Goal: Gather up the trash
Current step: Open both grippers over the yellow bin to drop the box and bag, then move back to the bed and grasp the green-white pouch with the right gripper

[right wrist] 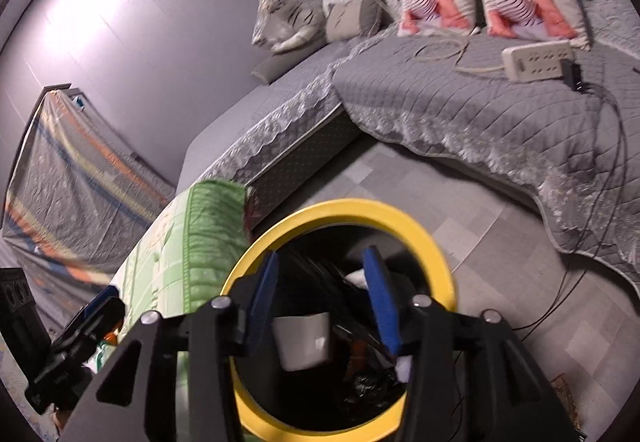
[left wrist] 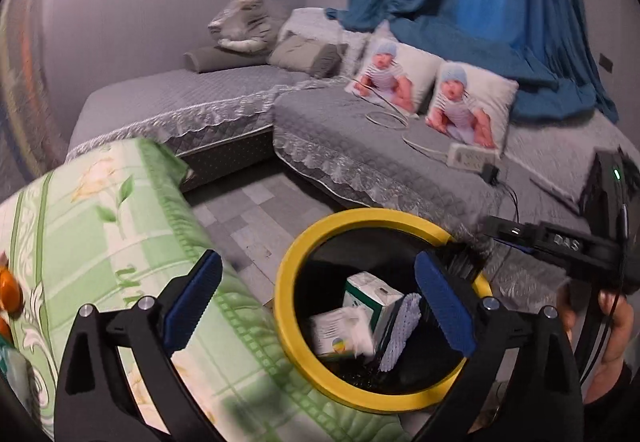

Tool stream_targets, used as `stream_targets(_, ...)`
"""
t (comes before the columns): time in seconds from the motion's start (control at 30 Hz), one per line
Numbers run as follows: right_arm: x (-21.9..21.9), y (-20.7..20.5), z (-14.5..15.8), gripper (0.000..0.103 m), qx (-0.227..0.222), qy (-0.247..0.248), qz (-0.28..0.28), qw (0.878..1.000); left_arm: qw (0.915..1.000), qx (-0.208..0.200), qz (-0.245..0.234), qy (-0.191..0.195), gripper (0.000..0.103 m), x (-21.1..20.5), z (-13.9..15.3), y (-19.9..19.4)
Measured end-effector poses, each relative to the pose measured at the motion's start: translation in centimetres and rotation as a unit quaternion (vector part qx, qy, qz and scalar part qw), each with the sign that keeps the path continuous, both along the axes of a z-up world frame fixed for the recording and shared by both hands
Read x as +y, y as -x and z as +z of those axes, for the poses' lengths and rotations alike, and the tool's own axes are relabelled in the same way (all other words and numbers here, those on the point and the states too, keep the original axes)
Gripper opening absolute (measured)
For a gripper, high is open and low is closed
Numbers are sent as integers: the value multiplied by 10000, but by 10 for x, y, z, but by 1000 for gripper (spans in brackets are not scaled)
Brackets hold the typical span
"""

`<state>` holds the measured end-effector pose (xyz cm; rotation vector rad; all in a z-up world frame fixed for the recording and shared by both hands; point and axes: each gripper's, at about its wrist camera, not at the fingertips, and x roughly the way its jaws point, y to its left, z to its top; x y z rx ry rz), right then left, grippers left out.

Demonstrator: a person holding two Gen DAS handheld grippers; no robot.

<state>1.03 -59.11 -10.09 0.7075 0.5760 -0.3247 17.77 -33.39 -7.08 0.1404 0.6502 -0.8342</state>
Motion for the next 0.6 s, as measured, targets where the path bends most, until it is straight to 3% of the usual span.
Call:
stream_targets(0.07,1,6,5,54,-19,156,-97,9998,9994,25,297,195,94,16,5,-6)
stream_targets(0.23,13,3,22,60,-257,318,157,9990,9894,-240,1238,718,94,76,29,-10)
stream_targets(0.27,21,-2,27,66,-355,388,392,9978,9868,-344,1379,778,94,88,34,-7)
stream_targets(0.37,58,-23,45,67,-577,674,1314,9873,9743,-778,1919,889,94,140,51,6)
stream_targets(0.47,114,-47,67,68,-749,1190,2265,9638,9591,-1128,2413,962,94,203,62,21)
stream_targets(0.5,137,-57,74,71,-803,1309,2696,9507,9526,-1234,2609,961,94,225,65,25)
stream_targets(0.53,155,-64,78,81,-827,1367,3026,9396,9450,-1334,2827,962,95,246,66,31)
stream_targets(0.6,211,-85,90,87,-917,1538,3912,9027,9285,-1459,3276,962,95,295,67,41)
